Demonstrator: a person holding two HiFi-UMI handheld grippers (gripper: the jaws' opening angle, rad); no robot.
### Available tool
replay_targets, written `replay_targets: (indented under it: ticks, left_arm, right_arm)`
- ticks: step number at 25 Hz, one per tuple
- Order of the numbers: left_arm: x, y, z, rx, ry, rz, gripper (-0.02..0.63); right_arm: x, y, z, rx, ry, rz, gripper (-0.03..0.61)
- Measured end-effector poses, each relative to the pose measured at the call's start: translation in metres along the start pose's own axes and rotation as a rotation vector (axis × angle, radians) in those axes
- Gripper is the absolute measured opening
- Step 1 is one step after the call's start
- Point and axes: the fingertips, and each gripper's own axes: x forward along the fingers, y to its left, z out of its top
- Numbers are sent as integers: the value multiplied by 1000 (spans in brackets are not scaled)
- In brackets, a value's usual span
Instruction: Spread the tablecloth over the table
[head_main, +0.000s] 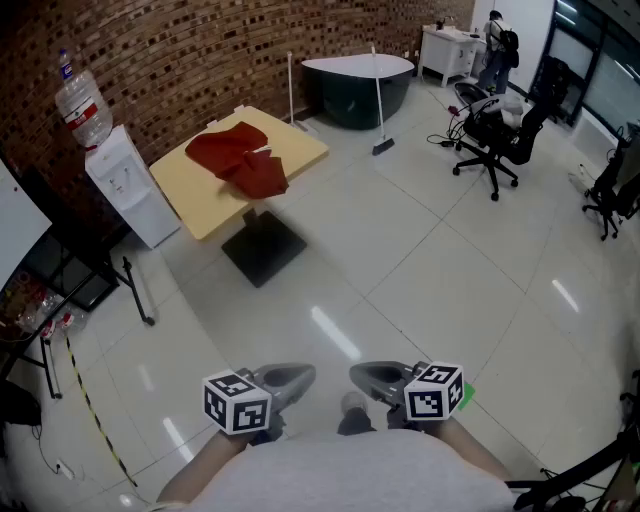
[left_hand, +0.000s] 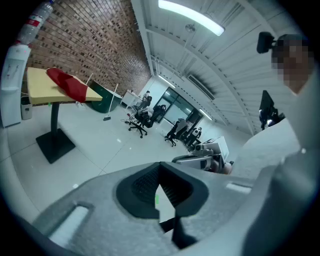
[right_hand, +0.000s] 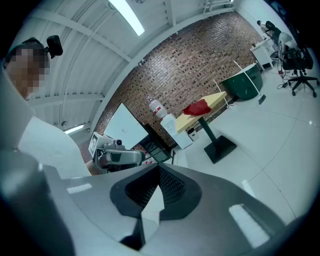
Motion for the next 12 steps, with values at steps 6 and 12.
replay_targets:
  ticks: [6, 12]
  left_arm:
    - [89, 1, 73, 18, -33, -40, 0]
    - [114, 16, 102, 7, -53, -21, 0]
  right_arm:
    - [-48, -81, 69, -35, 2, -36, -2]
    - [-78, -127, 113, -21, -48, -81, -2]
